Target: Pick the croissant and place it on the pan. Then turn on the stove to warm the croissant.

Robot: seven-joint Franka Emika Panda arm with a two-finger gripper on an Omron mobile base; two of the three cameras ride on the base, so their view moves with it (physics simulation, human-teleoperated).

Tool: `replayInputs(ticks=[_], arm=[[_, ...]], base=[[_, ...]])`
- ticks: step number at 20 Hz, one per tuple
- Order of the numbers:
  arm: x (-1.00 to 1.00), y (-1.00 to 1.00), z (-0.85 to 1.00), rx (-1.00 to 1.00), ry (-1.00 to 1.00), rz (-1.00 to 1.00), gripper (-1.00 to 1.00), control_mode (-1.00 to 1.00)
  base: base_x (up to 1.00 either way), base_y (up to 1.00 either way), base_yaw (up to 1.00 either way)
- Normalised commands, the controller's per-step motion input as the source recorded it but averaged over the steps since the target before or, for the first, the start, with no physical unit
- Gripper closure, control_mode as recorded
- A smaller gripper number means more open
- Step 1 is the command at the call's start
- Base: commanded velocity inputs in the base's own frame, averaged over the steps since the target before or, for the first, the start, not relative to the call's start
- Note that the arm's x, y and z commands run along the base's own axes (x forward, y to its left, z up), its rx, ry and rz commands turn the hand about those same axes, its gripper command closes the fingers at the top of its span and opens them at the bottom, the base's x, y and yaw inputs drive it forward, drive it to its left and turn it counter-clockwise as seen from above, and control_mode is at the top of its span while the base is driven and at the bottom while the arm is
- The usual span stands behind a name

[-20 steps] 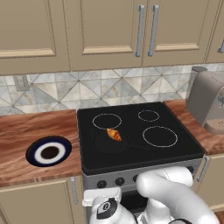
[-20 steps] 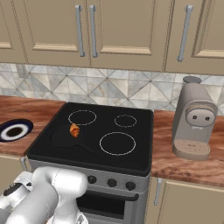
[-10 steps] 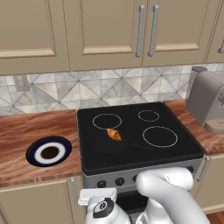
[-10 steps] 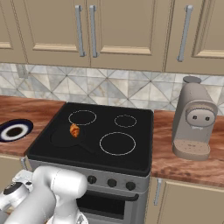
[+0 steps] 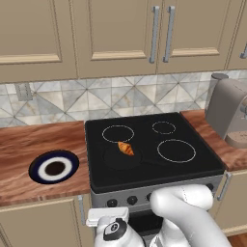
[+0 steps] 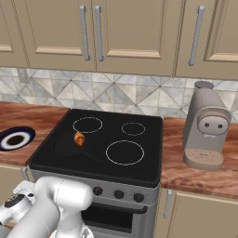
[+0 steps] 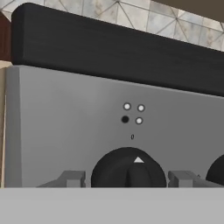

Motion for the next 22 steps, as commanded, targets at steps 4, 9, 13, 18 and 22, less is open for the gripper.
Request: replayInputs(ticks=[4,9,13,18,22], arm=[[0.11,0.03,-0.1,0.0,0.0,0.0,1.0,-1.0],[0.09,0.0,-0.12,0.0,0.0,0.0,1.0,-1.0],[0.02,0.0,-0.07,0.0,0.0,0.0,1.0,-1.0],[0.1,0.0,-0.16,0.0,0.0,0.05,1.0,-1.0],[0.15,0.0,-0.15,0.0,0.0,0.1,1.0,-1.0]], base=[[0.0,0.0,0.0],[0.0,0.0,0.0],[0.0,0.0,0.0],[0.0,0.0,0.0],[0.0,0.0,0.0]])
